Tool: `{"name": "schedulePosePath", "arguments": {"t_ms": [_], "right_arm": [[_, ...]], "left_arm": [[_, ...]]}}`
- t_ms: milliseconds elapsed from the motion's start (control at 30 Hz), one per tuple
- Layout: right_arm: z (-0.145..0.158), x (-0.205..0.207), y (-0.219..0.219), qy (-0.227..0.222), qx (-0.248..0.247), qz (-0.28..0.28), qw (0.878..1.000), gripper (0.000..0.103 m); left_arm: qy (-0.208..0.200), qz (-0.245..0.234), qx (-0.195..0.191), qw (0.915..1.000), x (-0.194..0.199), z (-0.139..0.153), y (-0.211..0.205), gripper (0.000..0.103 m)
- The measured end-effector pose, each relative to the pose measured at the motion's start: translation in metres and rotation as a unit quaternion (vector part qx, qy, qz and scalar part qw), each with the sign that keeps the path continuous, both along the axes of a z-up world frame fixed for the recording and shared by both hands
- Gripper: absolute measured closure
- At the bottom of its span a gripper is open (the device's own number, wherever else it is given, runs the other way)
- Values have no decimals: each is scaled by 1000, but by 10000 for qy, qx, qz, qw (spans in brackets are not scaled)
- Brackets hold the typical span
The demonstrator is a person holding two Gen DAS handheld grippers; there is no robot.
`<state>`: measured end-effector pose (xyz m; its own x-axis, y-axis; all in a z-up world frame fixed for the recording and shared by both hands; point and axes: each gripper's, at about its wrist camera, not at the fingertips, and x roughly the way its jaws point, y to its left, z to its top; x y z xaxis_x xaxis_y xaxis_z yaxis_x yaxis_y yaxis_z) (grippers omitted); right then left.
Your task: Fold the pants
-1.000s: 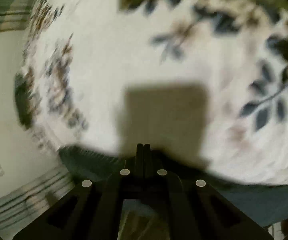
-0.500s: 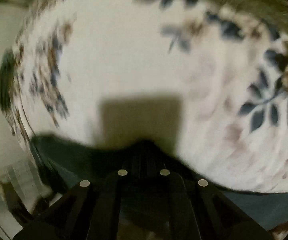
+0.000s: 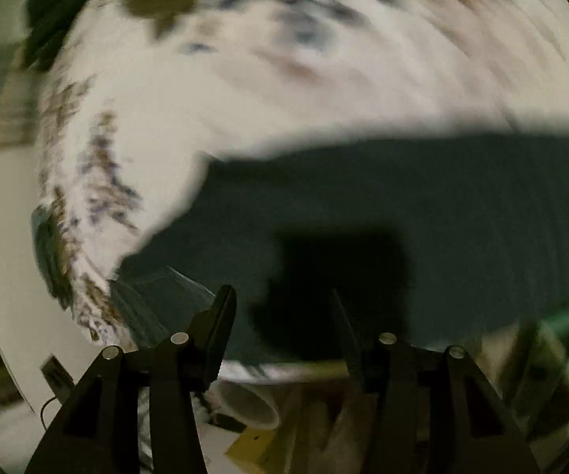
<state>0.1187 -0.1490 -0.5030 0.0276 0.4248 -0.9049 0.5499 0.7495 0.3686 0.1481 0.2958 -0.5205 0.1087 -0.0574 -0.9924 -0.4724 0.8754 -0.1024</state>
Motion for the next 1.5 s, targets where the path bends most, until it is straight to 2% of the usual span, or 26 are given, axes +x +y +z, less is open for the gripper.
{"name": "schedulePosePath", "arguments": {"t_ms": [67, 200, 267, 333, 367, 400, 433, 467, 500, 633, 733, 833, 867, 933, 1100, 1133, 1167, 1200, 1233, 1267, 1300, 1367, 1500], "right_arm": [[-14, -36, -12, 221, -31, -455, 9987, 50], [-36, -87, -44, 272, -79, -1392, 9899, 50], [-47, -99, -58, 204, -61, -1758, 9842, 50], [-55, -103, -69, 57, 69, -2134, 9769, 50], [-58, -103, -72, -30, 119, -2284, 9735, 51], [-60, -102, -72, -106, 101, -2370, 9714, 60], [-60, -102, -74, -147, -38, -2425, 9700, 68], [-59, -101, -72, -168, -194, -2412, 9701, 93], [-56, -102, -70, -194, -294, -2392, 9703, 96], [-37, -104, -68, -268, -503, -2129, 9754, 96], [-27, -104, -66, -211, -497, -2018, 9779, 96], [-31, -102, -73, -124, -544, -1881, 9806, 96], [-35, -102, -74, -69, -554, -1842, 9813, 97], [-45, -100, -73, 52, -570, -1814, 9817, 97], [-65, -88, -72, 349, -623, -1517, 9858, 95], [-63, -83, -71, 382, -598, -1367, 9881, 92], [-61, -80, -70, 404, -566, -1245, 9898, 86], [-57, -77, -68, 412, -499, -1059, 9923, 70], [-52, -75, -65, 416, -432, -902, 9941, 59], [-44, -72, -60, 425, -393, -742, 9956, 44], [-37, -68, -56, 410, -374, -595, 9967, 43], [-21, -53, -39, 198, -207, -191, 9994, 43], [-10, 9, 3, -428, 477, 339, 9974, 44]], "left_arm": [[83, 146, -123, 9998, 7, -14, 15, 18], [-10, 284, -381, 9989, 21, -37, 28, 20], [-37, 355, -484, 9982, 25, -48, 25, 28], [-183, 445, -485, 9977, 27, -52, 31, 43], [-240, 456, -447, 9977, 26, -52, 34, 62], [-263, 447, -389, 9979, 25, -52, 36, 66], [-292, 424, -369, 9980, 24, -51, 35, 69], [-351, 356, -285, 9983, 24, -48, 35, 76], [-411, 327, -235, 9983, 24, -44, 35, 81], [-599, 126, -130, 9980, 18, -20, 39, 87], [-568, 56, -136, 9983, 7, -12, 48, 87], [-447, 90, -192, 9988, 4, -13, 53, 87], [-410, 107, -208, 9989, 2, -7, 31, 87], [-339, 161, -233, 9990, 5, -14, 23, 87], [-164, 192, -292, 9993, 10, -25, 28, 83], [-128, 199, -308, 9992, 9, -22, 28, 80], [-62, 156, -239, 9996, 9, -16, 25, 74], [5, 79, -106, 9999, 9, -8, 20, 72], [28, 15, 1, 10000, 14, -3, 15, 72], [-1, -100, 91, 9999, 15, 6, 7, 65], [-2, -262, 221, 9994, 16, 14, -2, 56], [-37, -622, 529, 9967, 18, 29, -25, 17], [-267, -1309, 862, 9873, 31, 42, -74, 15]]}}
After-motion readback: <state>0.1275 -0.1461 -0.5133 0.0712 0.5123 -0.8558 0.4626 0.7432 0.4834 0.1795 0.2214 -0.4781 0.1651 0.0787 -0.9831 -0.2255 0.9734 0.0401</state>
